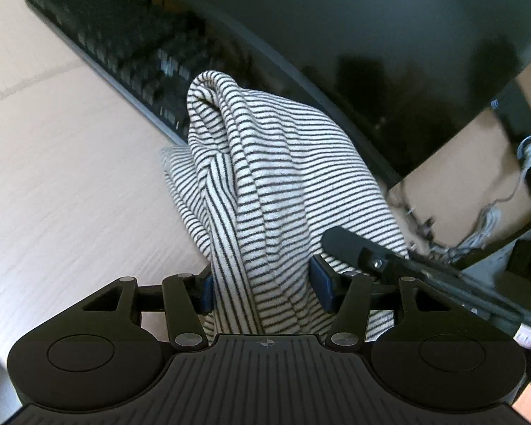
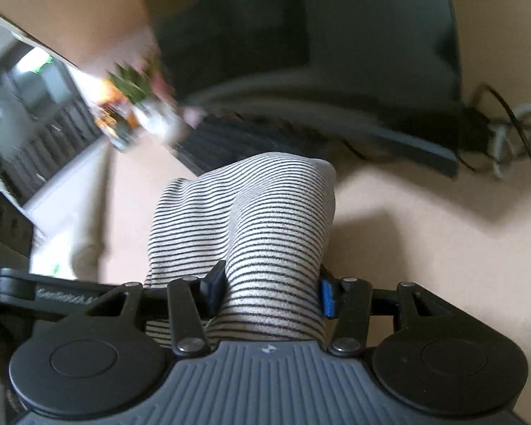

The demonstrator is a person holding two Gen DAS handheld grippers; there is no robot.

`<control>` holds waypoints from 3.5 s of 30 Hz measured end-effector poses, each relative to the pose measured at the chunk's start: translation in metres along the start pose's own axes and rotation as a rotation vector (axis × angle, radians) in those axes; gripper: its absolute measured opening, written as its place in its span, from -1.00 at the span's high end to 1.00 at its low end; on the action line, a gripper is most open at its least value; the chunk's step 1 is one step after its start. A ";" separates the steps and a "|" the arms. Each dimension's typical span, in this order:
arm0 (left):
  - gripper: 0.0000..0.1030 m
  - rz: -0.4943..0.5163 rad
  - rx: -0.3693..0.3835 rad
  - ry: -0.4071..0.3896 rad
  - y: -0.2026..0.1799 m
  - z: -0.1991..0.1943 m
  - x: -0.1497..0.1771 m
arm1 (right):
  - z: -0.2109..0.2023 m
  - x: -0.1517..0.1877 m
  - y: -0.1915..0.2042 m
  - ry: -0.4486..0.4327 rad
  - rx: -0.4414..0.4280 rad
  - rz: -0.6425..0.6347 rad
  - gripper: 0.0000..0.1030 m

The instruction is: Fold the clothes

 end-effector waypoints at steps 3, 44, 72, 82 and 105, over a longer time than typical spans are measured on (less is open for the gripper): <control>-0.22 -0.007 0.028 0.041 0.012 0.015 0.008 | 0.005 0.010 -0.014 0.004 0.069 -0.012 -0.22; -0.61 0.075 0.067 0.066 0.021 0.005 -0.051 | -0.029 0.029 -0.035 -0.041 0.132 0.168 -0.66; -0.40 0.158 0.149 0.142 0.023 0.046 -0.027 | -0.069 0.010 0.029 -0.232 0.333 -0.212 -0.24; -0.51 0.084 0.164 0.175 0.042 0.054 -0.029 | -0.018 0.051 0.057 -0.056 0.302 -0.250 -0.21; -1.00 0.218 -0.291 -0.377 -0.046 -0.094 0.102 | -0.148 0.100 -0.034 -0.149 0.283 -0.174 -1.00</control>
Point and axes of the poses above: each gripper's, at about its wrist camera, not at the fingertips, and z roughly the way its jaws point, y to its left, x to its underside, the point moved 8 cm from there along z, roughly the way its jaws point, and after that the axes turned 9 degrees about -y, right-handed, at the moved point
